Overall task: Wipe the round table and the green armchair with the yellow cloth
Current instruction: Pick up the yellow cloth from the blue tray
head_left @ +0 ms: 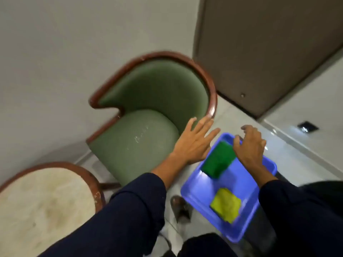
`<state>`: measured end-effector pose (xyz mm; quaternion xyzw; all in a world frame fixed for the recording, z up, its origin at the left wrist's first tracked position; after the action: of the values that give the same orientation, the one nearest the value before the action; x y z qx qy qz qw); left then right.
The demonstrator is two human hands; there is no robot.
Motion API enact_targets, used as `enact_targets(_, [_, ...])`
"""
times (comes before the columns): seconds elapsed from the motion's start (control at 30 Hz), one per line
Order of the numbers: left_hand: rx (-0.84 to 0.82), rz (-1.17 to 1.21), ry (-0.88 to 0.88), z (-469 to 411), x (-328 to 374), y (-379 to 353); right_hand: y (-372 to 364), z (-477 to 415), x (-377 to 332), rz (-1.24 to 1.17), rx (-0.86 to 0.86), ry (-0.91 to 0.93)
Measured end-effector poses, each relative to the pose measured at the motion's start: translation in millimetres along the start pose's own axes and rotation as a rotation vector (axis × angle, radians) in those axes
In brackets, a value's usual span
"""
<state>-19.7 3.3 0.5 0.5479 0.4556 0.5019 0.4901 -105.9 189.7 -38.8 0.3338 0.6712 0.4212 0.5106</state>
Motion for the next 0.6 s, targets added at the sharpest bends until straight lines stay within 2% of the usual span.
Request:
enact_targets(0.1, [-0.202, 0.185, -0.066, 14, 48, -75, -40, 41, 64, -0.005, -0.410, -0.146])
enact_targets(0.13, [-0.317, 0.260, -0.032, 25, 63, -99, -51, 59, 83, -0.012, -0.587, -0.222])
enact_targets(0.17, [-0.352, 0.304, -0.019, 36, 76, -127, -63, 76, 101, -0.019, -0.720, -0.267])
enact_targets(0.23, [-0.526, 0.411, 0.081, 53, 89, -174, -78, 101, 124, -0.021, -0.887, -0.318])
enact_targets(0.3, [-0.724, 0.520, 0.233, 64, 98, -217, -99, 114, 139, -0.015, -0.937, -0.358])
enact_targets(0.37, [-0.801, 0.674, 0.395, 68, 104, -254, -122, 120, 152, 0.035, -0.939, -0.387])
enact_targets(0.5, [-0.774, 0.886, 0.644, 60, 113, -298, -154, 126, 161, 0.175, -0.945, -0.346])
enact_targets(0.6, [-0.765, 0.989, 0.681, 57, 119, -307, -159, 122, 160, 0.151, -0.951, -0.337])
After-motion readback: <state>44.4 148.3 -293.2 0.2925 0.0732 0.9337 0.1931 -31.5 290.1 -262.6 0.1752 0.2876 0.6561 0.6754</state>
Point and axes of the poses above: each hand's wrist, its own z-axis away from the middle knuckle, its own y-axis out of the back of the hand, x = y × z, the point moved 2 cm from there along -z, towards the middle knuckle, and after that the axes turned 5 degrees about y, right-handed, at the moved point
